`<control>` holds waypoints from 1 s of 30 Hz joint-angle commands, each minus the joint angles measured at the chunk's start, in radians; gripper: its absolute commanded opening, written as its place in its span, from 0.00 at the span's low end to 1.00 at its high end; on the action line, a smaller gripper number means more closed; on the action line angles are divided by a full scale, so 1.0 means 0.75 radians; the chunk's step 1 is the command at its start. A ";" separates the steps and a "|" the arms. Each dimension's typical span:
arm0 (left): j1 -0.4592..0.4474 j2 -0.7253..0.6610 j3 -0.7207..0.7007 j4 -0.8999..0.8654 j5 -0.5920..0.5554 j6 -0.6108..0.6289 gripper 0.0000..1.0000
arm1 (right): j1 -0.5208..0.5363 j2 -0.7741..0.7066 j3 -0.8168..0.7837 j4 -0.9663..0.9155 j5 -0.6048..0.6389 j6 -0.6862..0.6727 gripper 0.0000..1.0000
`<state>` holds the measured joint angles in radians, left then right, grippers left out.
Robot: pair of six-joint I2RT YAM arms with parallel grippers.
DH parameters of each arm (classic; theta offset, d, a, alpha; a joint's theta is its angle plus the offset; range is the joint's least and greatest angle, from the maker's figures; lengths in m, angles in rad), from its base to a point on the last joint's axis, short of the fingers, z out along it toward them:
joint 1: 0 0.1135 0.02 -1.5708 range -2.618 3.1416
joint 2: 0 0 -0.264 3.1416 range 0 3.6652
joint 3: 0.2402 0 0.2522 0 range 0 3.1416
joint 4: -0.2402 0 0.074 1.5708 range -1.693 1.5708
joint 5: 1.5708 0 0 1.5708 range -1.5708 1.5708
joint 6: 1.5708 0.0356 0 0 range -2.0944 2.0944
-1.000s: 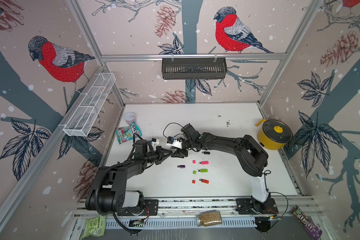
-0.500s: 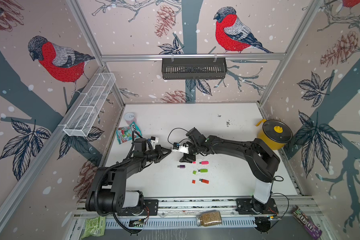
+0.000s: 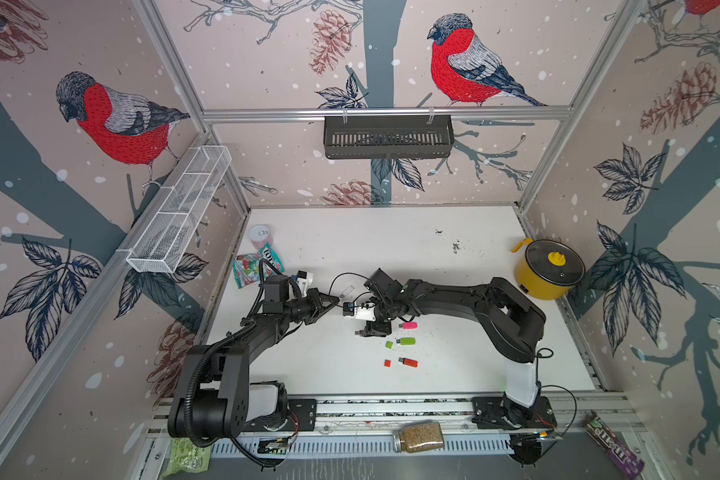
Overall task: Close the usb drive cover
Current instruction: Pick up the USB drive from the center of the board.
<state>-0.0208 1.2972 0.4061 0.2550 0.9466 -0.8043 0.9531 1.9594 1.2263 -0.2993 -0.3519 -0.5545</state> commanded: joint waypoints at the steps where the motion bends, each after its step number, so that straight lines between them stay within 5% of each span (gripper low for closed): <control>1: 0.005 -0.010 -0.001 -0.016 -0.002 0.031 0.03 | 0.012 0.025 0.015 -0.035 0.041 -0.029 0.57; 30: 0.007 -0.044 -0.004 -0.060 -0.016 0.054 0.02 | 0.005 0.007 -0.021 -0.078 0.128 -0.032 0.53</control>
<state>-0.0170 1.2697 0.4046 0.2199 0.9375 -0.7780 0.9581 1.9686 1.2179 -0.2829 -0.3111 -0.5724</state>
